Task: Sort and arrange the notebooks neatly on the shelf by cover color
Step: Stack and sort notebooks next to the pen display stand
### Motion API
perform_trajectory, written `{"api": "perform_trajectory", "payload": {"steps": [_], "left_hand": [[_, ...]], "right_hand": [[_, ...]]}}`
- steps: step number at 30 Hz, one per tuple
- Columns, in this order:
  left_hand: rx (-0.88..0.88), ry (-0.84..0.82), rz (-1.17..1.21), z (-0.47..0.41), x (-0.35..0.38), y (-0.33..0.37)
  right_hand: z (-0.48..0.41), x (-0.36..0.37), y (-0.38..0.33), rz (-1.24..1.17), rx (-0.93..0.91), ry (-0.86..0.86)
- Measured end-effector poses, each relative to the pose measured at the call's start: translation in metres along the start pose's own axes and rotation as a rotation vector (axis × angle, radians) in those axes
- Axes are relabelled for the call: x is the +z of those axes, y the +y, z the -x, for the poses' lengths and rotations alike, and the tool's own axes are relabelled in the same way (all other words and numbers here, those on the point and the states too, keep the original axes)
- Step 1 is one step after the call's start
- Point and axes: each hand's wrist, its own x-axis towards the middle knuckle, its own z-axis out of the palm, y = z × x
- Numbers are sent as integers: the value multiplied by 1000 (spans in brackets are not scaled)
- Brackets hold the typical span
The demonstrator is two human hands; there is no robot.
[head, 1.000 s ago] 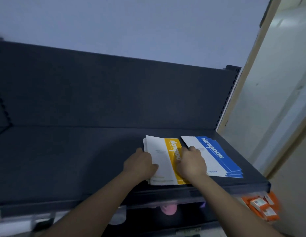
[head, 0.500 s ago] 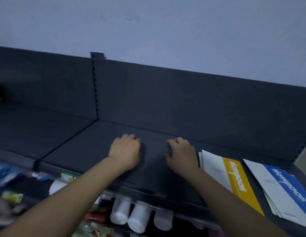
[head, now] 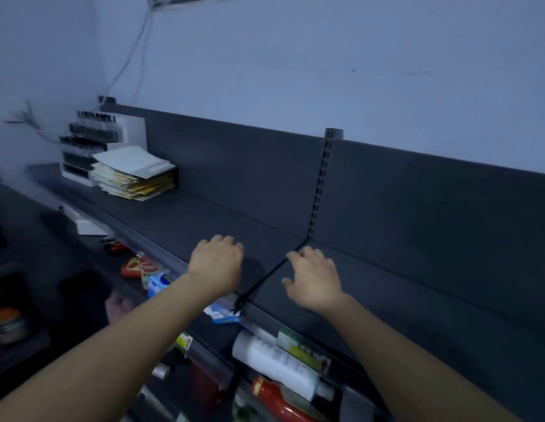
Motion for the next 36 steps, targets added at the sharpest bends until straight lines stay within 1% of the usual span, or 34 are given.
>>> {"api": "perform_trajectory", "payload": {"steps": [8,15,22,29,36], "left_hand": [[-63,8,-36,-9,21,-123],[-138,-8,-21,-28,38,-204],[-188,-4,-35,-67,59,-269],[-240,7,-48,-131,83,-337],[-265,-1,-39,-192,99,-388]], "right_hand": [[-75,26,-109,-44,-54,-30],[-139,40,-178,-51,-114,-42],[-214,54,-231,-58,-171,-32],[-306,68,-273,-112,-207,-26],[-389,80,-305,-255,-177,-22]]}}
